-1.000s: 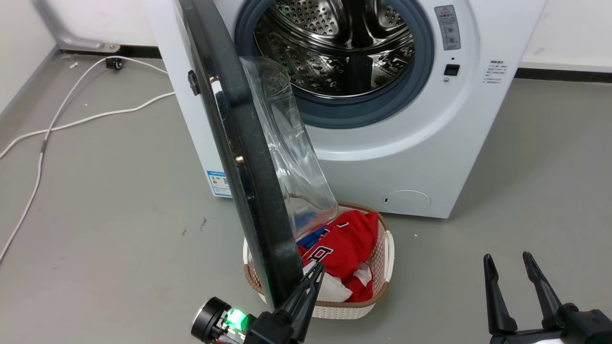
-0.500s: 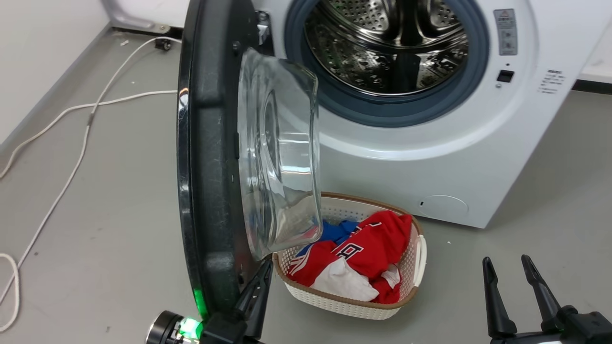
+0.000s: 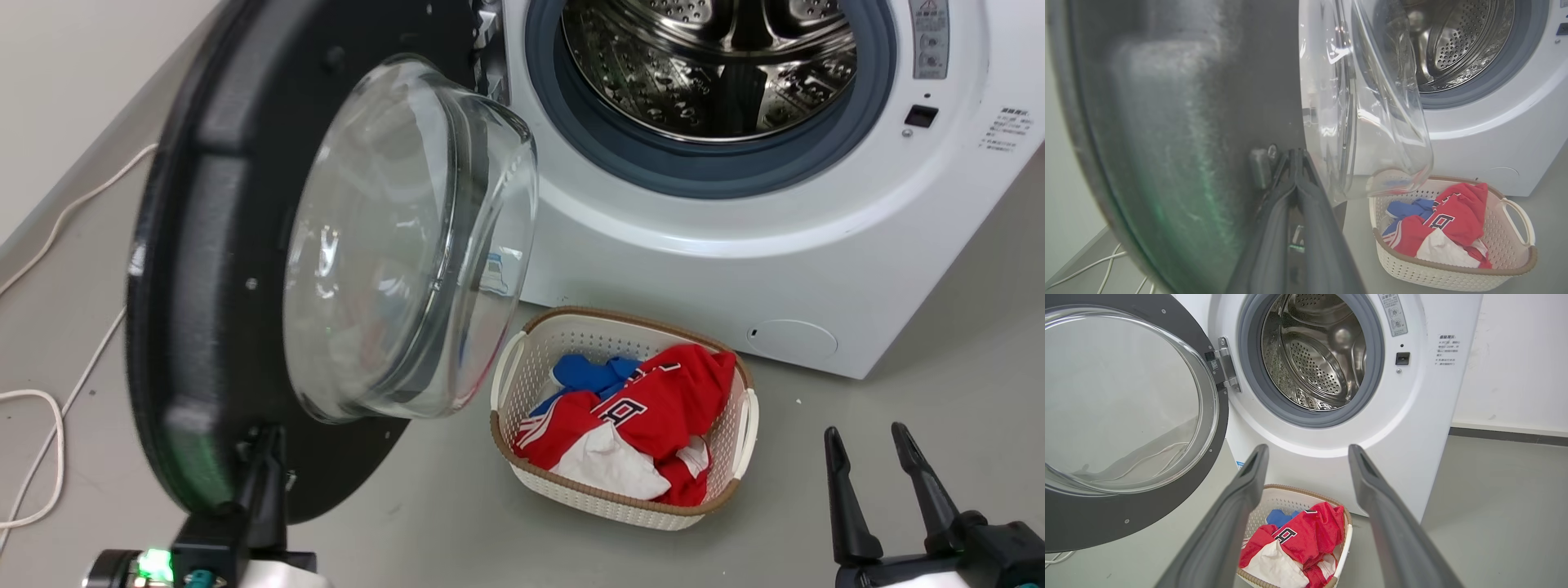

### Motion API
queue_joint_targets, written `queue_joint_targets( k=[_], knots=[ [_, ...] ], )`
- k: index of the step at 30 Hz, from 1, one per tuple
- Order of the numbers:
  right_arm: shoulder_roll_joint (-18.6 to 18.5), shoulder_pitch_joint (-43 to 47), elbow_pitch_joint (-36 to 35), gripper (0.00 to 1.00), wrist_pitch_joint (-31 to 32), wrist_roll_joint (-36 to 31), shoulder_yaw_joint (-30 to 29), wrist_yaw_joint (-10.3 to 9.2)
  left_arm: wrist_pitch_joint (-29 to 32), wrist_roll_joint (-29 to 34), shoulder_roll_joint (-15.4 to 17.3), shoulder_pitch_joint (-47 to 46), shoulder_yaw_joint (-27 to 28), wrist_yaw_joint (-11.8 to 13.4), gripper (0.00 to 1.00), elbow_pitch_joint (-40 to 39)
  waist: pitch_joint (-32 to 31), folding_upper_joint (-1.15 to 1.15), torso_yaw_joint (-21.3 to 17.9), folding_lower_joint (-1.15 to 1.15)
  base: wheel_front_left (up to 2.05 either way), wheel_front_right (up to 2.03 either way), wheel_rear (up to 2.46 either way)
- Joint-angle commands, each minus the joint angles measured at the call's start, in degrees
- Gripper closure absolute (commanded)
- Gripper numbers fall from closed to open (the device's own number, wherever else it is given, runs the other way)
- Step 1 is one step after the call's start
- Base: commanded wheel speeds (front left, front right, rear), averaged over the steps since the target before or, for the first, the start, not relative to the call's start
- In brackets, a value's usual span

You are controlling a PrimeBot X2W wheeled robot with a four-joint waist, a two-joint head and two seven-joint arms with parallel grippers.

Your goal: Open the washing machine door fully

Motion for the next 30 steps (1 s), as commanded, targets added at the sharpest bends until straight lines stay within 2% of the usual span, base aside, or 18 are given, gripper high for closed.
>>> queue_joint_targets(
  k=[1,14,19,22,30],
  knots=[
    [0.1,-0.9,-0.2,0.00,-0.1,-0.5,0.0,-0.01,-0.1,-0.5,0.3,-1.0,1.2,0.8,1.00,0.3,0.7,0.00,-0.2,0.00,0.00,0.00,0.00],
    [0.1,-3.4,-0.8,0.00,-0.1,-2.3,-0.8,-0.01,-0.1,-4.1,3.1,-6.0,13.4,2.7,1.00,3.7,6.0,0.00,-1.3,0.00,0.00,0.00,0.00],
    [0.1,-4.1,-0.8,0.00,-0.1,-2.8,-1.0,-0.01,-0.1,-4.9,3.9,-7.4,17.7,2.3,1.00,5.8,7.4,0.00,-1.8,0.00,0.00,0.00,0.00],
    [0.1,-4.8,-0.9,0.00,-0.1,-3.4,-1.2,-0.01,-0.1,-5.4,4.8,-9.9,21.1,1.1,1.00,8.6,8.5,0.00,-1.9,0.00,0.00,0.00,0.00],
    [0.1,-5.7,-0.9,0.00,-0.1,-4.5,-1.4,-0.01,-0.1,-5.7,6.7,-14.5,24.5,-1.5,1.00,14.4,9.9,0.00,-2.2,0.00,0.00,0.00,0.00]
  ],
)
